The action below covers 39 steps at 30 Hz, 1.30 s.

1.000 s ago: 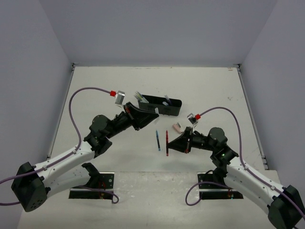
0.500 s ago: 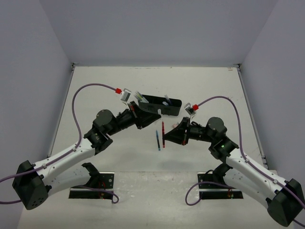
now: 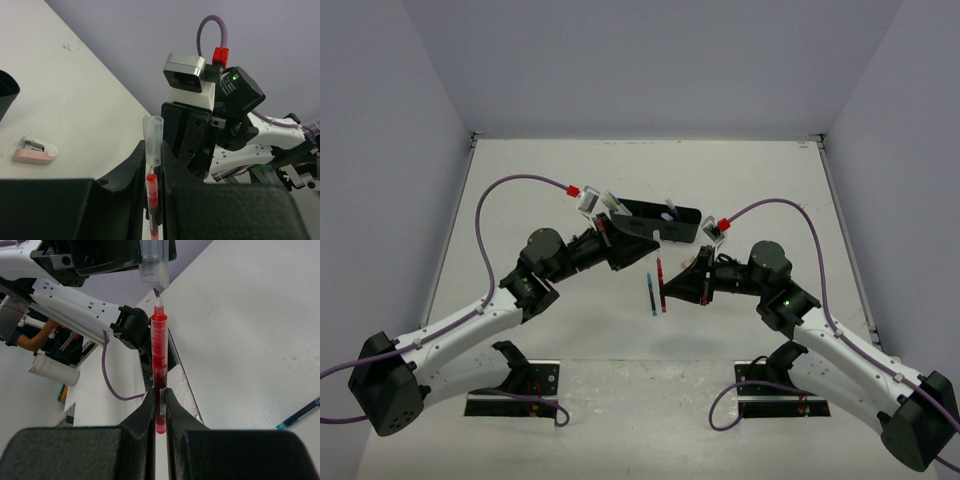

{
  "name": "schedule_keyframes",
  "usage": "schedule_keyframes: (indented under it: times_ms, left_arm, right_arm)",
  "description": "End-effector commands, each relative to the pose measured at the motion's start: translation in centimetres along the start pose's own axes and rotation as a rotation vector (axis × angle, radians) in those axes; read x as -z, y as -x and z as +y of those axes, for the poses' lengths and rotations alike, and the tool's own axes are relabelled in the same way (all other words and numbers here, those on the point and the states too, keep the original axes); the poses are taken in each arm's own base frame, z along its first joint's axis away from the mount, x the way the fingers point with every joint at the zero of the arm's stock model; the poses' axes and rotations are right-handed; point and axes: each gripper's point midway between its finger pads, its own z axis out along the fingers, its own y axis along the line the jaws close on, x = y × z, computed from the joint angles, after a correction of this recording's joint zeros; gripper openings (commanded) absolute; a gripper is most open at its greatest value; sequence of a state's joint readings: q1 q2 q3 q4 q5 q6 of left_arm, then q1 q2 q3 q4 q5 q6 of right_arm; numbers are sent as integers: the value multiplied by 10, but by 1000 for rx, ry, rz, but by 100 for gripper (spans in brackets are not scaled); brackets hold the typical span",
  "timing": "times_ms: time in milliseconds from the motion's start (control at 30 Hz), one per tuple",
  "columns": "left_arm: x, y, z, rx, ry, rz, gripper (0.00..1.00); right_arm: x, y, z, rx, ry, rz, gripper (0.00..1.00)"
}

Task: Sort the stationery into containers
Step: Close the pen cap on the pen.

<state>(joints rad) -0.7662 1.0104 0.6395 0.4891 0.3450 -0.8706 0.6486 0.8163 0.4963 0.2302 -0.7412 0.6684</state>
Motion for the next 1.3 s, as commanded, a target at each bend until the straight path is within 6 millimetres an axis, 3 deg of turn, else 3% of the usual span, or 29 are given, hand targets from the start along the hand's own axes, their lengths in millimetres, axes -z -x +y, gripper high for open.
schedule_keyframes:
  times_ms: [0, 467, 833, 1267]
  left_arm:
    - [-5, 14, -17, -44, -60, -35, 0]
    - [-5, 5, -16, -8, -82, -12, 0]
    - [-4, 1, -9, 4, -66, -10, 0]
    - [-2, -6, -13, 58, -108, 1, 0]
  right_arm:
    - [2, 15, 20, 68, 47, -15, 0]
    - [-1, 26, 7, 26, -45, -55, 0]
    - [2, 39, 23, 59, -14, -82, 0]
    - [-2, 77, 30, 117, -23, -196, 0]
